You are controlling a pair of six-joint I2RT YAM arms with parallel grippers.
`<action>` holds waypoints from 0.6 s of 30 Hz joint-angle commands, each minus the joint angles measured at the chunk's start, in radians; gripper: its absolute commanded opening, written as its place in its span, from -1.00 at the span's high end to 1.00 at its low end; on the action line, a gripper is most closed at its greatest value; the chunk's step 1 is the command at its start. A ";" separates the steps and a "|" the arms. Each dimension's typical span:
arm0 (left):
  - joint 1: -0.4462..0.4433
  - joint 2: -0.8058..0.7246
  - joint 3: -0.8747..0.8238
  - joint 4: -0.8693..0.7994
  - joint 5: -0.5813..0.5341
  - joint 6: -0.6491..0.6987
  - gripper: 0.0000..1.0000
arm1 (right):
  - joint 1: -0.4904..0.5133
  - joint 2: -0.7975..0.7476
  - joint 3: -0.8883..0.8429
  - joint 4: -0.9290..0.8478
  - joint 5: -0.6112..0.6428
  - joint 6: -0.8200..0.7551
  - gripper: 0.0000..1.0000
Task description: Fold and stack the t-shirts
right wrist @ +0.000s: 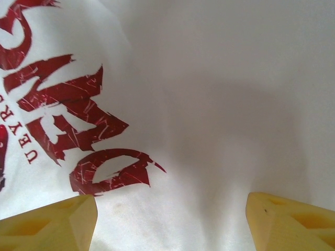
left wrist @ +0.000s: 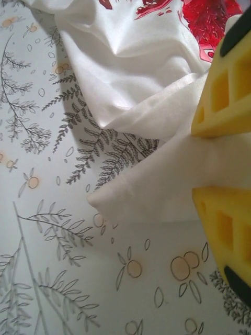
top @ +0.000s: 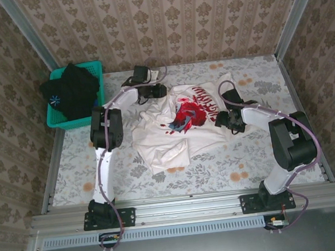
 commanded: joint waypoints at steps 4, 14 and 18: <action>-0.003 -0.029 0.020 -0.050 0.023 0.015 0.88 | -0.013 0.008 -0.019 0.012 -0.016 -0.022 -0.53; -0.026 -0.149 -0.052 -0.062 -0.169 -0.002 -0.06 | -0.019 0.013 -0.033 0.038 -0.033 -0.022 -0.53; -0.042 -0.044 0.067 -0.117 -0.236 -0.035 -0.18 | -0.019 0.021 -0.034 0.045 -0.043 -0.023 -0.53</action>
